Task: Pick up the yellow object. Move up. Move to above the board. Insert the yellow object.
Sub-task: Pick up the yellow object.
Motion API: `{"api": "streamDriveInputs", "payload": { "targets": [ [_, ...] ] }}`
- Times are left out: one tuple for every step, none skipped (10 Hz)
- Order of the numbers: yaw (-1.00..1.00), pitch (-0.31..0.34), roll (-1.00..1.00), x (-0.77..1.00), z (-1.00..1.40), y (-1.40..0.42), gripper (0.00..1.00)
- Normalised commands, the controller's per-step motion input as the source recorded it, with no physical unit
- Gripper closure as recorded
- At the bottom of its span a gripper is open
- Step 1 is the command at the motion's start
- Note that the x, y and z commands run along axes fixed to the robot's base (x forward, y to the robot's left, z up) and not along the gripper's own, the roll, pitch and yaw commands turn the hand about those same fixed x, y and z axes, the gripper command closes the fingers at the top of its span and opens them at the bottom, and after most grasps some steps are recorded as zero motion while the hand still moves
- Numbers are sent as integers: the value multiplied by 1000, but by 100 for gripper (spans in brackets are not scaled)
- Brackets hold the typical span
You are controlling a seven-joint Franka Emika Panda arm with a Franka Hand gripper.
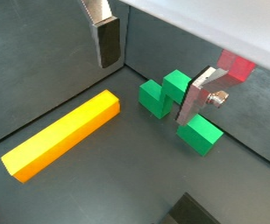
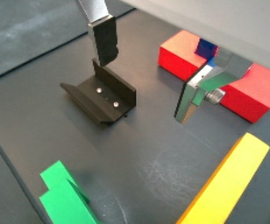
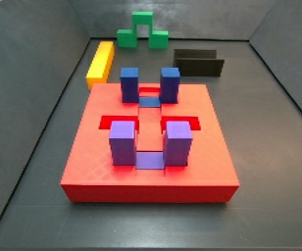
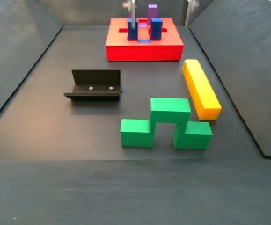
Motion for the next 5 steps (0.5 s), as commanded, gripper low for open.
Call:
{"api": "streamDriveInputs", "payload": {
  "targets": [
    [0, 0, 177, -3, -414, -657, 0],
    [0, 0, 220, -117, -591, -831, 0],
    [0, -14, 281, -269, -689, -874, 0],
    [-194, -50, 99, -666, -740, -369, 0],
    [-389, -99, -76, -920, -703, 40, 0]
  ]
}}
